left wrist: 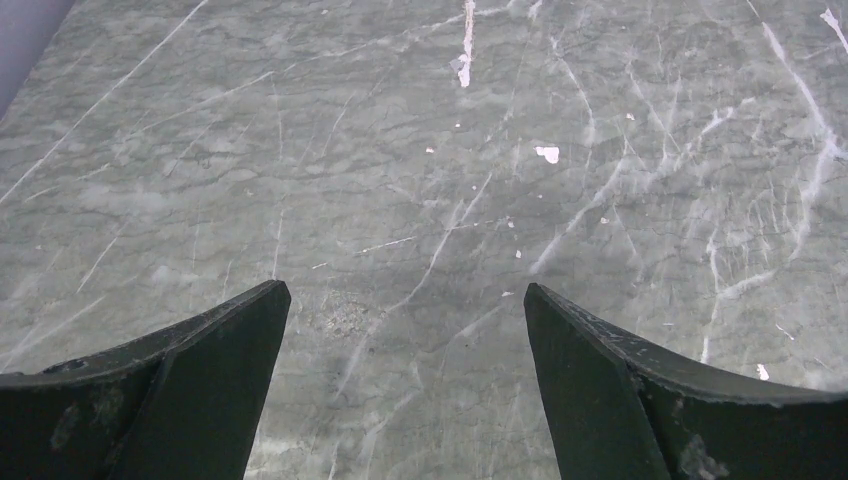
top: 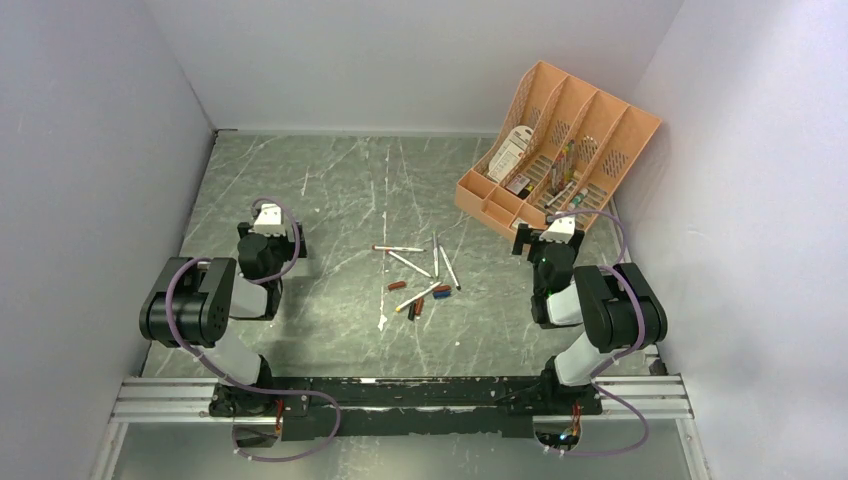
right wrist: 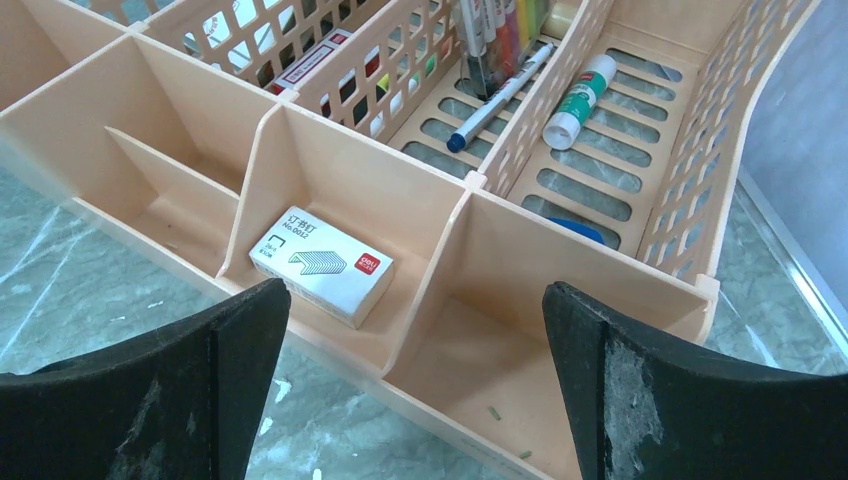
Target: Insert the pens into the pen caps
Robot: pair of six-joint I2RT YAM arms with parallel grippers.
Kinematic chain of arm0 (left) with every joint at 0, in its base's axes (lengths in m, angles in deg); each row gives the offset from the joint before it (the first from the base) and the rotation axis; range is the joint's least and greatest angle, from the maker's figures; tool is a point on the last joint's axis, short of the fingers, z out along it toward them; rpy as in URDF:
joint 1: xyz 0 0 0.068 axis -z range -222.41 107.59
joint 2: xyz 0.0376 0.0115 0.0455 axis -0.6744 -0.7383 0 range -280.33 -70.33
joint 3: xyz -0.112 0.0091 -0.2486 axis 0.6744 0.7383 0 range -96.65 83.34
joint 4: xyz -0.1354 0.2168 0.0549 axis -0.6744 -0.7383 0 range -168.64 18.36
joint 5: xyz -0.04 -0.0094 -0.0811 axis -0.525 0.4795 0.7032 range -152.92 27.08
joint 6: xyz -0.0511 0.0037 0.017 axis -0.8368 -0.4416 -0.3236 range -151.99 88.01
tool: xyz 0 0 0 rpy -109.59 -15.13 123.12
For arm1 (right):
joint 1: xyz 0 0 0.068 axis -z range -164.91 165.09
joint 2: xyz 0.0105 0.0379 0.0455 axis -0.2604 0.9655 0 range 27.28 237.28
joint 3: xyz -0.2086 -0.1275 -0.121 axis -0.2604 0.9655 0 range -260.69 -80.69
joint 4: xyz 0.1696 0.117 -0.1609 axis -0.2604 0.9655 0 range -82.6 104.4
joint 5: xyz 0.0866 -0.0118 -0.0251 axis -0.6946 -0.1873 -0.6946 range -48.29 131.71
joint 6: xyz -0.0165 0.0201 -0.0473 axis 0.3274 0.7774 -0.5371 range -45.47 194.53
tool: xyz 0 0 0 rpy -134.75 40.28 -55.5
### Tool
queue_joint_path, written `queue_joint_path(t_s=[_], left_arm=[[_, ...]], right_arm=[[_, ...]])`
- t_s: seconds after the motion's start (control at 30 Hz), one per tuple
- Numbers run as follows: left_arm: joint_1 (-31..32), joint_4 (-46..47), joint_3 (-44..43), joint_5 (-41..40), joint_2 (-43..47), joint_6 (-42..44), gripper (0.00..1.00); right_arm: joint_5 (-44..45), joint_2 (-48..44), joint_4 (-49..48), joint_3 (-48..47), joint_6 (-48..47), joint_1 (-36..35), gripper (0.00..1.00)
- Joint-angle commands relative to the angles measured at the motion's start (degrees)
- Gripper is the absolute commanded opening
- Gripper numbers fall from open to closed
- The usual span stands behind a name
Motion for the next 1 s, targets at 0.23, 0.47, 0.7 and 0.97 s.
queue_joint_path(t_s=[0.23, 0.47, 0.7, 0.97], left_arm=[[0.13, 2.66, -0.07, 1.24, -0.26, 0.39, 0.99], [0.07, 2.66, -0.07, 1.29, -0.24, 0.39, 0.99], [-0.31, 2.44, -0.16, 2.01, -0.19, 0.30, 0.99], [-0.78, 2.27, -0.39, 2.56, -0.44, 0.19, 0.99]], right_arm=[[-0.85, 0.50, 0.21, -0.32, -0.58, 0.71, 1.00], [4.52, -5.15, 4.37, -0.67, 0.26, 0.22, 1.00], [-0.94, -19.46, 47.34, -18.00, 14.38, -1.09, 1.00], [-4.29, -23.17, 59.62, -21.54, 12.08, -14.39, 0.72]])
